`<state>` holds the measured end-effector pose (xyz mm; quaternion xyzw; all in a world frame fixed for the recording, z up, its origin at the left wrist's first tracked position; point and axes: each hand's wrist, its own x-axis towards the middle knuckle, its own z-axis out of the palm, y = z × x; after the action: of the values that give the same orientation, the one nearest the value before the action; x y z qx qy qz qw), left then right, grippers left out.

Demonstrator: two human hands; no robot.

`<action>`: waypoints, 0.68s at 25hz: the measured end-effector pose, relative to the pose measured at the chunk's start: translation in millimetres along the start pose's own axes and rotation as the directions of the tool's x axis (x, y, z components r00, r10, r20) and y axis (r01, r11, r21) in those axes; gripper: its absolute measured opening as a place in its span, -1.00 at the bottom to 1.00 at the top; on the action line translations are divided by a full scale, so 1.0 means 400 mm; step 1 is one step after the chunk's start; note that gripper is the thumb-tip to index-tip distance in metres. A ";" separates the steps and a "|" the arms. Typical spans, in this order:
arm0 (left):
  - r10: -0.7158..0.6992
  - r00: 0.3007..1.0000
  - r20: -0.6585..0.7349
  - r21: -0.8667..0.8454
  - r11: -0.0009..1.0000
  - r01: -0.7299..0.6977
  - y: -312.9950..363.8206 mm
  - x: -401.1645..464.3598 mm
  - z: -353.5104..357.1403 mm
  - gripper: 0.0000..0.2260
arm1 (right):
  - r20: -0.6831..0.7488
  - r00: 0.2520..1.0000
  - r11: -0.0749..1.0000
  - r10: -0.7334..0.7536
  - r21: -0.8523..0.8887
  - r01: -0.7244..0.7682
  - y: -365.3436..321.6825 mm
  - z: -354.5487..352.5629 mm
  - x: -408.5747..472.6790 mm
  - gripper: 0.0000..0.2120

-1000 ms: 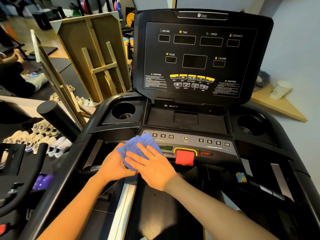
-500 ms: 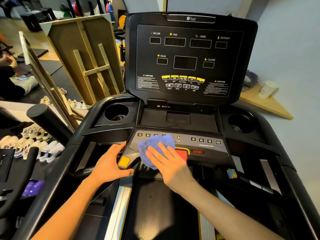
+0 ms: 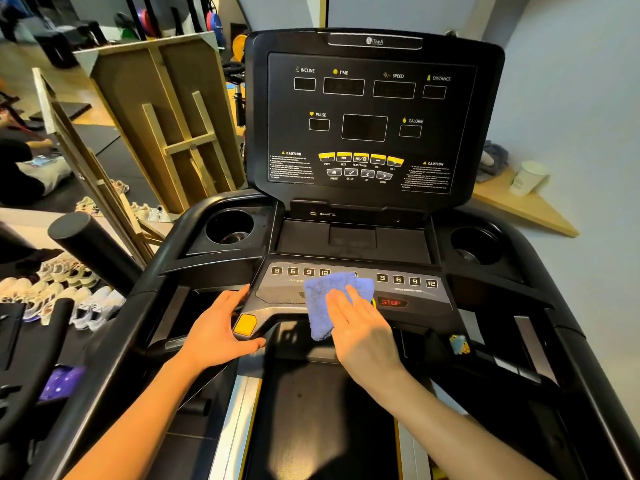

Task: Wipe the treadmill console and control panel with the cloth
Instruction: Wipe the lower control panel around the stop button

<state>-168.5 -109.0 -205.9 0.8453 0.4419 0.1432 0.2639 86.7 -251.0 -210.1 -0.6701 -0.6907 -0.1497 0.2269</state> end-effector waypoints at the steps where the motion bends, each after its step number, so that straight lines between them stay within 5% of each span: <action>1: 0.000 1.000 0.001 0.003 1.000 0.000 -0.001 0.000 0.000 0.01 | 0.014 1.000 1.000 0.014 -0.027 -0.013 0.011 -0.012 -0.004 -0.59; 12: 0.014 1.000 -0.022 0.012 1.000 -0.014 -0.002 0.001 0.003 -0.02 | 0.170 0.985 0.969 0.036 -0.248 0.007 0.199 -0.128 -0.097 -0.65; 17: 0.004 1.000 -0.023 0.029 1.000 -0.003 0.002 0.001 0.005 -0.02 | 0.373 0.912 0.934 0.169 -0.356 -0.028 0.265 -0.168 -0.139 -0.44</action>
<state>-166.7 -109.7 -207.0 0.8480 0.4456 0.1472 0.2463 199.5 -327.0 -191.7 -0.7501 -0.6502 -0.1167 -0.0308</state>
